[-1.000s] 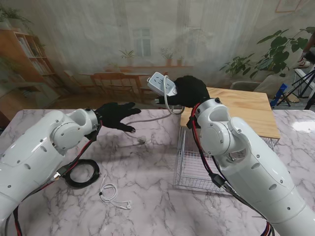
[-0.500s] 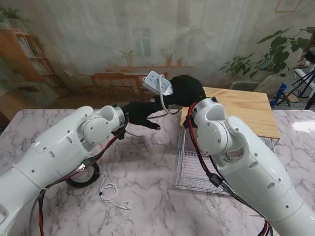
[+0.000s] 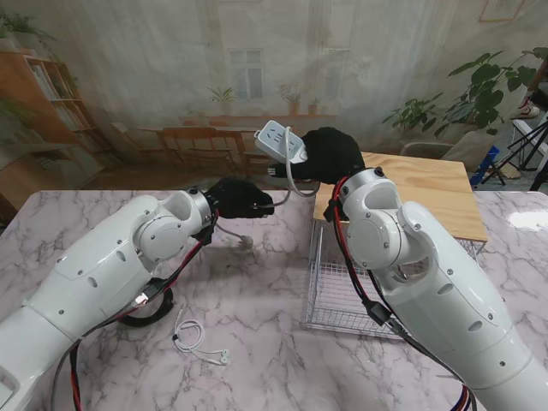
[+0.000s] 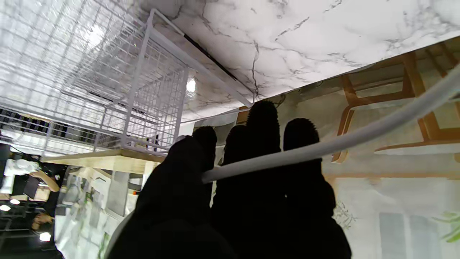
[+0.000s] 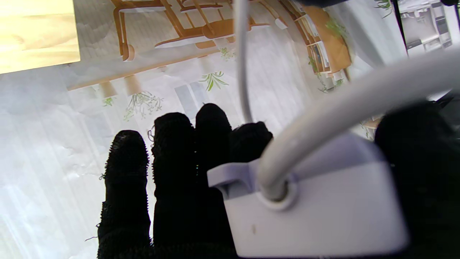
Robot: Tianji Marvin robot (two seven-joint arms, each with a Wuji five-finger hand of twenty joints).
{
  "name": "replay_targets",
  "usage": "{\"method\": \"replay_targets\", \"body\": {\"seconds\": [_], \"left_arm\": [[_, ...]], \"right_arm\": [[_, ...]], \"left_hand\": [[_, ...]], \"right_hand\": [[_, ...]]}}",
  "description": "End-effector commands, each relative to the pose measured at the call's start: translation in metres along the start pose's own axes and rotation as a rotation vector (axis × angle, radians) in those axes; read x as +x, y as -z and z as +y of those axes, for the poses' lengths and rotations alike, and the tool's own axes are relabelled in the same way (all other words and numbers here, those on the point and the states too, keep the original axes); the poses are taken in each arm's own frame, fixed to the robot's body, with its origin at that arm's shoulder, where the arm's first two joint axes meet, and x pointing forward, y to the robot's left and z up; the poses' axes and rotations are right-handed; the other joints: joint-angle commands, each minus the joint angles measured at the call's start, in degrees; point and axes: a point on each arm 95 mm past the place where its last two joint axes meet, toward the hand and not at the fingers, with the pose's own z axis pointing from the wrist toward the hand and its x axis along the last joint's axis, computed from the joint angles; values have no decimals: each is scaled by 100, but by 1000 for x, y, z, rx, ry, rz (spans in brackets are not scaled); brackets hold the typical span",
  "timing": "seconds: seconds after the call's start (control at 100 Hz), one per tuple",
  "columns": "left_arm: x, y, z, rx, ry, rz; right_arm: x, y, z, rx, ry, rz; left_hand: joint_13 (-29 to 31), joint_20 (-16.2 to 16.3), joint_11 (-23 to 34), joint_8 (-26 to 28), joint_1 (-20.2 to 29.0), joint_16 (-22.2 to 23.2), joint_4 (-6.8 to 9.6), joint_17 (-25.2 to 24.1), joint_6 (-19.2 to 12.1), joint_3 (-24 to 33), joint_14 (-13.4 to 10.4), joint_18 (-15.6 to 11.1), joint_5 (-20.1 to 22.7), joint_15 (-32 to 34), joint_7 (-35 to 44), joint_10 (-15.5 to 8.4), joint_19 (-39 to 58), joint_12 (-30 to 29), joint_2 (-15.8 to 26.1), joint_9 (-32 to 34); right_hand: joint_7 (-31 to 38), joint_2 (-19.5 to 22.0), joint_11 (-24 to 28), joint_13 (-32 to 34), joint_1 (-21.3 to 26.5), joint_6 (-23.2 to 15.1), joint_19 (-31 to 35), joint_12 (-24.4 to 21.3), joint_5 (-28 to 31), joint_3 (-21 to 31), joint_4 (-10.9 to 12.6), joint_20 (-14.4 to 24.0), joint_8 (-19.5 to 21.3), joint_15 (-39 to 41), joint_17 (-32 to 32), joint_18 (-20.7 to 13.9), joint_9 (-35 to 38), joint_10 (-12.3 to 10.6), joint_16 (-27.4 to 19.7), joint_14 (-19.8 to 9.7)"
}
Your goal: Load the small electronics into the mesh drawer
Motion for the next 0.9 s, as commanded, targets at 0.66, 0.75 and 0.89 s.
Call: {"method": "replay_targets", "body": {"seconds": [0.66,0.75,0.89], "left_arm": [[27,105,-2,62,-126,283],[36,109,-4,73,-131,322],[43,112,-12,112,-146,346]], "right_arm": [[-34,-23,-15,3,149,-143],[-36,-28,-22,26,167,-153],[-36,-31,-34,70,204,-140]], "left_hand": [[1098,556,1199,864,465,884,-174,921,-375,34,210,-28,302,1670,1335,541,1289,1113,56,1117],[1121,581,1218,971,465,930,-169,932,-416,18,194,-45,279,1693,1369,522,1299,1210,66,1135],[1183,688,1320,1105,465,1102,-170,985,-452,26,191,-19,260,1878,1389,523,1419,1434,95,1153]], "right_hand": [[552,1649,458,28,1337,-570,144,103,852,1629,134,40,67,514,-99,89,124,-566,150,7],[550,1650,465,30,1337,-551,163,103,849,1620,132,48,65,515,-92,88,129,-562,151,16],[551,1641,463,34,1338,-556,165,99,849,1617,134,48,63,518,-97,90,130,-572,151,7]]}}
